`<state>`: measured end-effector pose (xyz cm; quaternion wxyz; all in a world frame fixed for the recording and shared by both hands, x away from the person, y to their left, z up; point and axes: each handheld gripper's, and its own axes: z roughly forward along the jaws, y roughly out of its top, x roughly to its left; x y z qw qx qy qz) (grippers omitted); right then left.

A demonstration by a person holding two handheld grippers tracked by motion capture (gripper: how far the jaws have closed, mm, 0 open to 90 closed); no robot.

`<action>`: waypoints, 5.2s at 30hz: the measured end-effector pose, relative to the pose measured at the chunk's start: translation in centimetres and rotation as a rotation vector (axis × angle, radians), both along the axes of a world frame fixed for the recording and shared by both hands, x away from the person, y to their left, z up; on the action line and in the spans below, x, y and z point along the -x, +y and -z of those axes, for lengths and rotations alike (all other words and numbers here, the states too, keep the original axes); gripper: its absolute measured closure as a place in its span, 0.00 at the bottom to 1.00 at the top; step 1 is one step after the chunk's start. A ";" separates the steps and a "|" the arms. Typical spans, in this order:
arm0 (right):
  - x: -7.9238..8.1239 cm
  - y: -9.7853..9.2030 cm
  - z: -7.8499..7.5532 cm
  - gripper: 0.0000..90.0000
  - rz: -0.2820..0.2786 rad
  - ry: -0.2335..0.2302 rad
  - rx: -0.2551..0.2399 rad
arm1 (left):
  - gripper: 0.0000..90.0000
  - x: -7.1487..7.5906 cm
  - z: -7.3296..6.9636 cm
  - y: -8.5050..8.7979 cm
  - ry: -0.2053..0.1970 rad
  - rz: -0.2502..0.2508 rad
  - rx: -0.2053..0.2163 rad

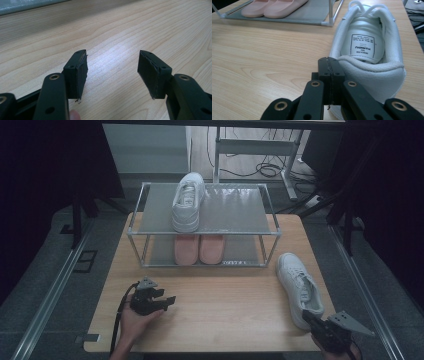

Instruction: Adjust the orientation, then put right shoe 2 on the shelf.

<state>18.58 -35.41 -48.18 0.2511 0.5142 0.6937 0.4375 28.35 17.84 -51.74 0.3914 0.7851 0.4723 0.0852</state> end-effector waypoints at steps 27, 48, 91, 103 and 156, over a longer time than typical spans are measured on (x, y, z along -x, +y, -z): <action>-0.2 -2.1 -0.2 1.00 0.043 -0.014 -0.033 | 0.46 -0.1 0.3 -0.1 0.006 0.007 -0.011; -2.4 -3.8 -3.5 1.00 0.034 -0.068 -0.069 | 0.47 0.0 -0.1 -0.1 -0.005 0.001 -0.004; -10.4 -6.2 -4.5 0.72 -0.051 0.096 0.026 | 0.46 0.1 0.0 0.1 -0.003 0.006 -0.010; -11.8 -5.6 -3.1 0.66 -0.045 0.166 0.111 | 0.46 0.1 -0.1 0.2 -0.005 0.004 -0.007; -9.4 -6.1 -2.1 0.91 0.032 0.111 -0.047 | 0.46 0.1 0.0 0.1 0.000 -0.001 -0.009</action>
